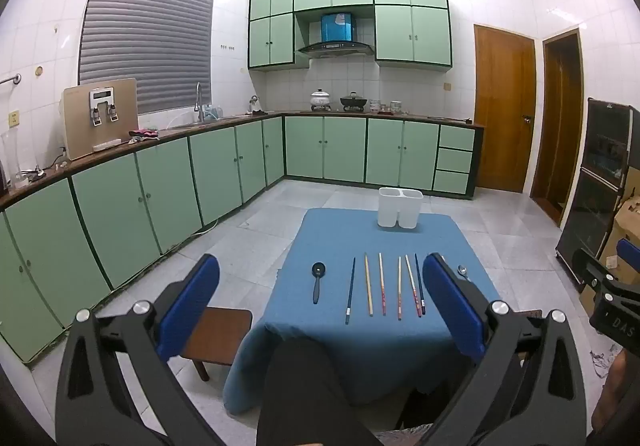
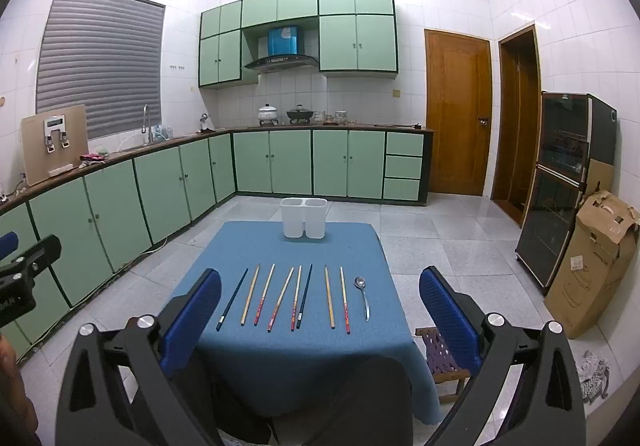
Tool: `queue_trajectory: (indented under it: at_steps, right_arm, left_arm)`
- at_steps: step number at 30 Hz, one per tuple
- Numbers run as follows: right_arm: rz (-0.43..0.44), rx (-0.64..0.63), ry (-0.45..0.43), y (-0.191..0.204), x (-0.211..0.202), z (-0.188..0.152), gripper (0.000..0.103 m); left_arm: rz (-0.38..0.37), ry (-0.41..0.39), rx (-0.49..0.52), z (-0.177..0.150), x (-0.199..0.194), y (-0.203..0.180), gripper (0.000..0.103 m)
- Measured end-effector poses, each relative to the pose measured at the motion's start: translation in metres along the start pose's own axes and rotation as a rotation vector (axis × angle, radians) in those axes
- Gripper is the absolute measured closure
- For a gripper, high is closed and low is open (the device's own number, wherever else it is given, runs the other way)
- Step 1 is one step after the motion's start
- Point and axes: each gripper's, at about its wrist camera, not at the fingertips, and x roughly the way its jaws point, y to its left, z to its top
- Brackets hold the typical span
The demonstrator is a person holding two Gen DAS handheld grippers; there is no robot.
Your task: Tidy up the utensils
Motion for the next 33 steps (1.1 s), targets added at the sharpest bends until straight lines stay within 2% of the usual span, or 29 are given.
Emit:
queue_trajectory:
  at_steps: [33]
  right_arm:
    - [0.003, -0.001, 0.0, -0.0023, -0.0009, 0.0041, 0.006]
  left_arm:
    - [0.0, 0.004, 0.011, -0.0022, 0.0026, -0.0006, 0.005]
